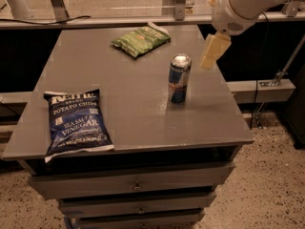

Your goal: Pick green jalapeno chip bag

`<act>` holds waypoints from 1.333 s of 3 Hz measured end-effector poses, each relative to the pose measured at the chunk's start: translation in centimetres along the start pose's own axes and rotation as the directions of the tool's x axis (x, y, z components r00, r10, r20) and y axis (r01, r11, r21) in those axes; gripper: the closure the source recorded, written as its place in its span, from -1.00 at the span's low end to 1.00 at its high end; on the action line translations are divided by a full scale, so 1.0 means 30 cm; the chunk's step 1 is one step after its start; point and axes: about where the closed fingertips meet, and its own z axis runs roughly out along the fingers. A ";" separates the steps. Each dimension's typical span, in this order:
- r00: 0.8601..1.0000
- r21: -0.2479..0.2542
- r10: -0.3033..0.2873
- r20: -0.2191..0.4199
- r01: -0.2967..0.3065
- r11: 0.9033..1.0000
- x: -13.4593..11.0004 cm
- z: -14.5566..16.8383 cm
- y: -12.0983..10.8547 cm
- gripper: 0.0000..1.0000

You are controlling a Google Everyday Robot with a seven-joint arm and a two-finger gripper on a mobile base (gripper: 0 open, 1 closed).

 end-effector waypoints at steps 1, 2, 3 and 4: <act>0.997 0.049 -0.070 0.018 0.069 0.996 -0.053 0.126 -0.085 -1.00; 0.993 0.064 -0.113 0.028 0.111 0.992 -0.090 0.236 -0.146 -1.00; 0.997 0.007 -0.046 0.062 0.045 0.999 -0.110 0.355 -0.183 -1.00; 0.991 -0.070 0.078 0.113 -0.071 0.995 -0.147 0.430 -0.220 -1.00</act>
Offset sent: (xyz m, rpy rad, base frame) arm 0.1180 0.0558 -0.0343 -0.0520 -0.1346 0.1241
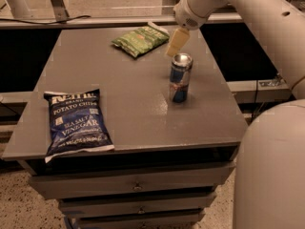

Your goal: Pick green jalapeno chip bag

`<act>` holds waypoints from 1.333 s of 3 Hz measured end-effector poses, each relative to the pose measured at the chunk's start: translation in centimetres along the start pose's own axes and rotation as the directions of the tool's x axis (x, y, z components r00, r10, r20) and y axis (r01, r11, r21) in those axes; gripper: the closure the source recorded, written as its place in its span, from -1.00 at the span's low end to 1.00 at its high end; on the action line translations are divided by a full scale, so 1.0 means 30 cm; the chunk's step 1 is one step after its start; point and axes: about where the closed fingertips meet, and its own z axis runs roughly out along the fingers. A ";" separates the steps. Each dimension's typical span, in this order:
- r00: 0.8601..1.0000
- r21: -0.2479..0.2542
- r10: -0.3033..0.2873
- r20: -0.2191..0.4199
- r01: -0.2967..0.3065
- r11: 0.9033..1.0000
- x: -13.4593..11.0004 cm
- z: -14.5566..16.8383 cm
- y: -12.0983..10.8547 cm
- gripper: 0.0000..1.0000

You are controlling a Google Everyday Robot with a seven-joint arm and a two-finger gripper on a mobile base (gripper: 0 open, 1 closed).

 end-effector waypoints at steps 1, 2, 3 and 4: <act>0.989 -0.044 0.133 0.067 -0.130 0.991 -0.012 0.052 -0.048 -1.00; 0.958 -0.046 0.245 0.151 -0.241 0.969 -0.035 0.048 -0.091 -1.00; 0.888 -0.095 0.374 0.268 -0.362 0.927 -0.038 0.074 -0.110 -1.00; 0.883 -0.109 0.380 0.276 -0.364 0.925 -0.051 0.085 -0.102 -1.00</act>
Offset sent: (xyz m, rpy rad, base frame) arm 0.0490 0.0087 0.0264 0.4499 0.0690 -0.1859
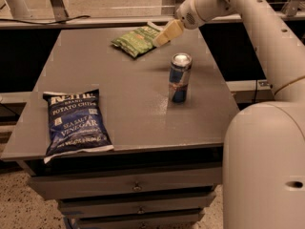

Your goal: Pick green jalapeno chip bag

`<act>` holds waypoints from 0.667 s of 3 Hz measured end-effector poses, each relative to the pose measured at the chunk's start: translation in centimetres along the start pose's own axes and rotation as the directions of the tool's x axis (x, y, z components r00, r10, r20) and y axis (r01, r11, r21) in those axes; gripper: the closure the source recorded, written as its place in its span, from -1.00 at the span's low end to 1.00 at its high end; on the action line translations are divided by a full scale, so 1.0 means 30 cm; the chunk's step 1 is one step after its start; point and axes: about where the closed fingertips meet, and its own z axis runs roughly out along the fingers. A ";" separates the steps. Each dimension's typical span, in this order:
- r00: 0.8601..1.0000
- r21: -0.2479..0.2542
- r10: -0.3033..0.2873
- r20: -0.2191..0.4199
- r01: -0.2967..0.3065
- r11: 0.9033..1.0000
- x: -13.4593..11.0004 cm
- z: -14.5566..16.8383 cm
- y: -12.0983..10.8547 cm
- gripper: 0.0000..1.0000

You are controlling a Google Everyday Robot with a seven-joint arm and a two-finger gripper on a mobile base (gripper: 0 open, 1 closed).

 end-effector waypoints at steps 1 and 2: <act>1.000 0.000 -0.001 -0.002 0.001 1.000 0.001 0.000 0.000 -1.00; 0.998 0.031 0.037 0.044 -0.038 0.999 0.006 -0.004 -0.012 -1.00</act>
Offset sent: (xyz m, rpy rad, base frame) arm -0.0172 -0.0273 -0.0072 0.3085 -0.1134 -0.2520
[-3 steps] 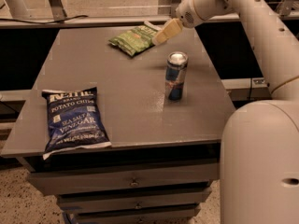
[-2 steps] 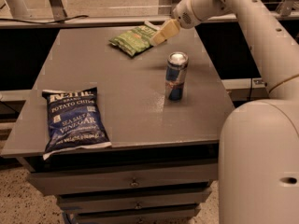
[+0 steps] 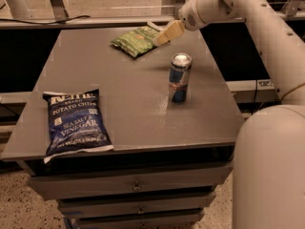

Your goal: Pick green jalapeno chip bag

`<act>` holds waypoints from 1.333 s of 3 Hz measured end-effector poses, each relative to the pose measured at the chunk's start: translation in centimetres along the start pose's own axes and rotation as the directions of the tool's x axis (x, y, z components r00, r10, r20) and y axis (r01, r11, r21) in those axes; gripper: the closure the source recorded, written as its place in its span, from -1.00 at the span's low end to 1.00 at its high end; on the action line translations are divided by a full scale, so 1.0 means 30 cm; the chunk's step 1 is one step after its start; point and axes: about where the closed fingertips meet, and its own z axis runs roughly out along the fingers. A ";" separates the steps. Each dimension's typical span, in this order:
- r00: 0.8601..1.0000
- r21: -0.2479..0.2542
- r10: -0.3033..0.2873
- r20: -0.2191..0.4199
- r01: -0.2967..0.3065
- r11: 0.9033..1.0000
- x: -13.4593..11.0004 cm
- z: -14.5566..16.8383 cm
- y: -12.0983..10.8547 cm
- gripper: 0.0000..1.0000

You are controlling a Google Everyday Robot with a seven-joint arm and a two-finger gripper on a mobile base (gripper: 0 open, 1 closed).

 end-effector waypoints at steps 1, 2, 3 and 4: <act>0.990 0.022 0.113 0.086 -0.116 0.993 0.060 0.017 0.025 -1.00; 0.962 0.060 0.200 0.186 -0.214 0.975 0.088 0.074 0.014 -1.00; 0.939 0.087 0.231 0.255 -0.260 0.962 0.076 0.124 -0.029 -1.00; 0.932 0.102 0.229 0.279 -0.266 0.958 0.054 0.173 -0.072 -1.00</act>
Offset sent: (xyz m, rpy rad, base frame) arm 0.0249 -0.0069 -0.0365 0.4052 -0.0831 -0.2925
